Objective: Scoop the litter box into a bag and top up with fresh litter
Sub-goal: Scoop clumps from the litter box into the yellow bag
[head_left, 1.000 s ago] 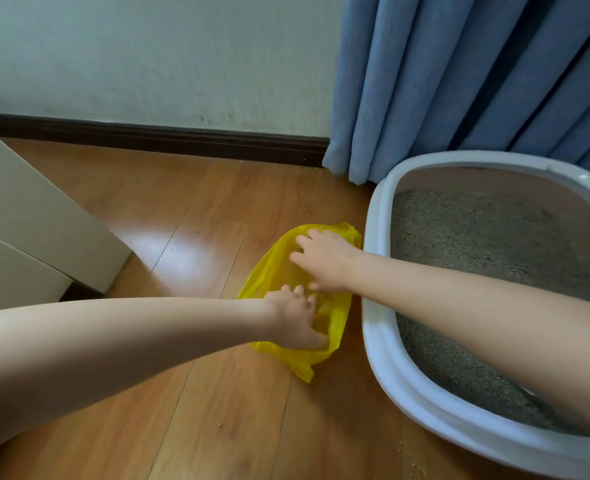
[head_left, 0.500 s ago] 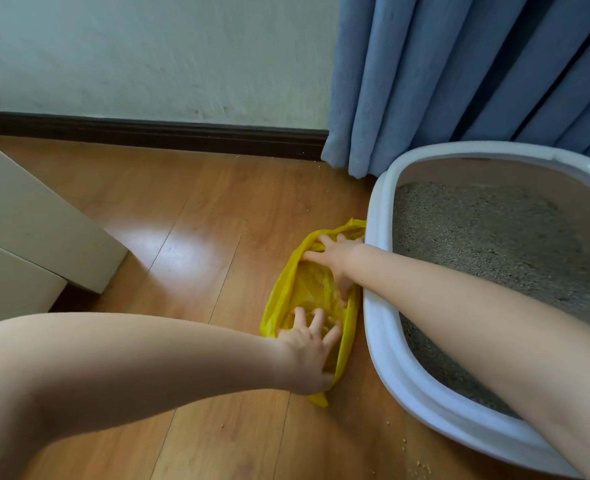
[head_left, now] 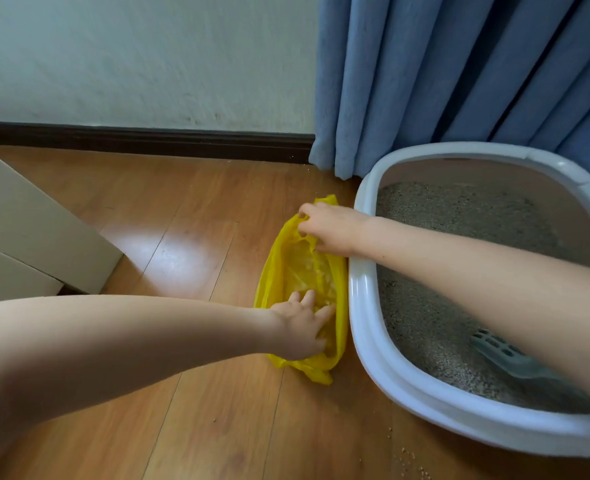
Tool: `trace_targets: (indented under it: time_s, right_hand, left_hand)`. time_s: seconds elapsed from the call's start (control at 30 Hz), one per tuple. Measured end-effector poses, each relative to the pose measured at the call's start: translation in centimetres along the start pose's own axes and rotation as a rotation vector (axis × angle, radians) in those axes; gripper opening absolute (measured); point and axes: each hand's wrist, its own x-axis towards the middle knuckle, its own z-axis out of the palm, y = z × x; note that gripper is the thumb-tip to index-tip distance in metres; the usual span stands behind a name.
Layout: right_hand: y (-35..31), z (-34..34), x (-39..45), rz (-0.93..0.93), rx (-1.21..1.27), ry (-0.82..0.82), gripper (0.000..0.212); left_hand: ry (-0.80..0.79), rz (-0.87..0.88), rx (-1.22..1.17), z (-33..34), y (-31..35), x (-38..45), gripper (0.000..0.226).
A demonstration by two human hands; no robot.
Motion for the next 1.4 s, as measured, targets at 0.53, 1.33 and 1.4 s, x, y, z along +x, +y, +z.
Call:
trace_targets:
  time_s: [0.53,1.33,1.4]
  right_hand:
    - [5.7,-4.5,-16.8,0.538,0.197,-0.044,0.014]
    - [5.4,-3.9,-24.7,0.622,-0.244,-0.757,0.017]
    - [7.3,-4.6,-24.9,0.691,-0.206,-0.674,0.023]
  left_hand:
    - [0.710,0.201,-0.274,-10.7,1.8,-0.1,0.011]
    - [0.528,0.617,0.265,-9.4,1.0,2.2,0.051]
    - [0.569,0.613,0.270,-9.1,0.7,2.2,0.051]
